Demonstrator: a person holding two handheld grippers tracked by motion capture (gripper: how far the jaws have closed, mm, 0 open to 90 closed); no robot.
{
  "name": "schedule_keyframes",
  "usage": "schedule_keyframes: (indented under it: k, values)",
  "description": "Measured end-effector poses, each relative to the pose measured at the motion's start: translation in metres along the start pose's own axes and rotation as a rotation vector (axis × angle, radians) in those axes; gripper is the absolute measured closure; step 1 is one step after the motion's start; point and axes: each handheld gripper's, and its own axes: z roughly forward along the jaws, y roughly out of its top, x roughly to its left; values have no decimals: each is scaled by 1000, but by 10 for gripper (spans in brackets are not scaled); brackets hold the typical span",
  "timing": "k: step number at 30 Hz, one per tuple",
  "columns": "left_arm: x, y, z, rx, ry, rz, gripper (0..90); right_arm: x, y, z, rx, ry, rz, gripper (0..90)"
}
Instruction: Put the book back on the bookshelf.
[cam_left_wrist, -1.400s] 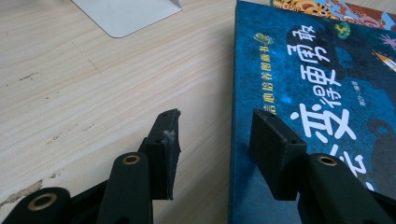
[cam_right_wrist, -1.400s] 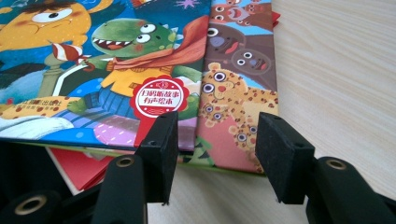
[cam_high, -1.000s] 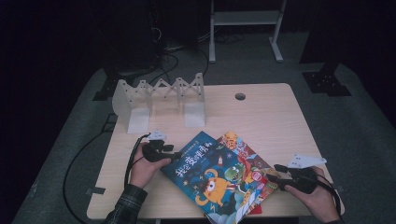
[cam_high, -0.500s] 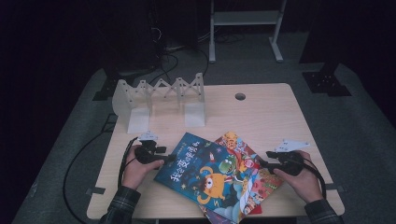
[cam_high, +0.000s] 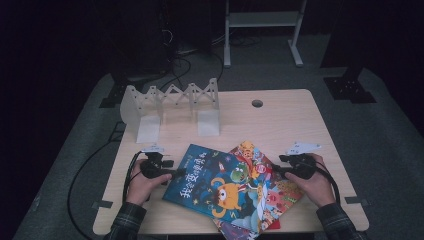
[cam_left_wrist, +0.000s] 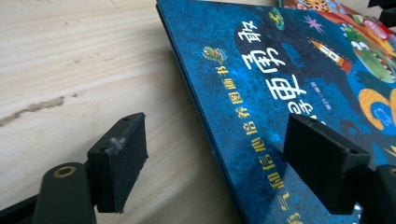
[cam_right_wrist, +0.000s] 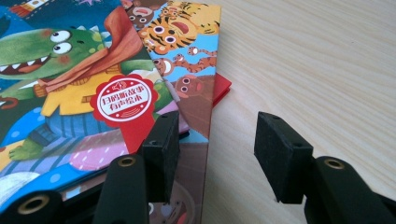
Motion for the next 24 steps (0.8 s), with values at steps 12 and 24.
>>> schedule_keyframes:
  k: [12, 24]
  values:
    - [3, 1, 10, 7, -72, -37, 178, 11, -5, -8, 5, 32, -24, 469]
    - [2, 3, 24, 24, -170, -51, 174, 31, -14, -18, 11, 87, -52, 457]
